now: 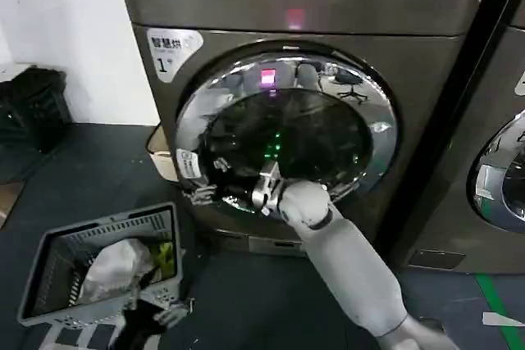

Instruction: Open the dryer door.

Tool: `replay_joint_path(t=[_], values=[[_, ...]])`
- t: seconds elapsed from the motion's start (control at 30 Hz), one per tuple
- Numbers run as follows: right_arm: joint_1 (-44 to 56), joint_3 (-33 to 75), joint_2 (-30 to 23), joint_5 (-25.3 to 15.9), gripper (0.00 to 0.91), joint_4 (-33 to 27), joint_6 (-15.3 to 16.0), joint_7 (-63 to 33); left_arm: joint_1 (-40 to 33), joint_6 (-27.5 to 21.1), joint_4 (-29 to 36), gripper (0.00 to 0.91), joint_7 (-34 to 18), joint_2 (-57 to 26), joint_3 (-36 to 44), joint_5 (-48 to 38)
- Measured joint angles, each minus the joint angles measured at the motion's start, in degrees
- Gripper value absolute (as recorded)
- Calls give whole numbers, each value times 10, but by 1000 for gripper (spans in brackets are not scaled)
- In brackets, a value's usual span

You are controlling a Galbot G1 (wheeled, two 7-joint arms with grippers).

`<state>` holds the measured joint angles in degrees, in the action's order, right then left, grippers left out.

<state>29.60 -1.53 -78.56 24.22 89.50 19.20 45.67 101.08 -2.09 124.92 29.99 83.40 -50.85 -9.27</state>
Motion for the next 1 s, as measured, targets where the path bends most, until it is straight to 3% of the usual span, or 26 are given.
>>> replay_joint_path(t=[0.17,0.4,0.57,1.0], values=[[18,16,12,-4,907,14,4,74,-28,-25,-20,907,51,-17,-71,-66],[49,37,32,-23,907,42,19,181,-65,-62,-49,907,44,-60,-138,-151],[84,58,49,-32,907,74,17,236,-90,-66,-66,907,22,-96,-143,-179],[181,135,114,-32,907,166,0,356,-143,-61,-95,907,26,-150,-91,-196]])
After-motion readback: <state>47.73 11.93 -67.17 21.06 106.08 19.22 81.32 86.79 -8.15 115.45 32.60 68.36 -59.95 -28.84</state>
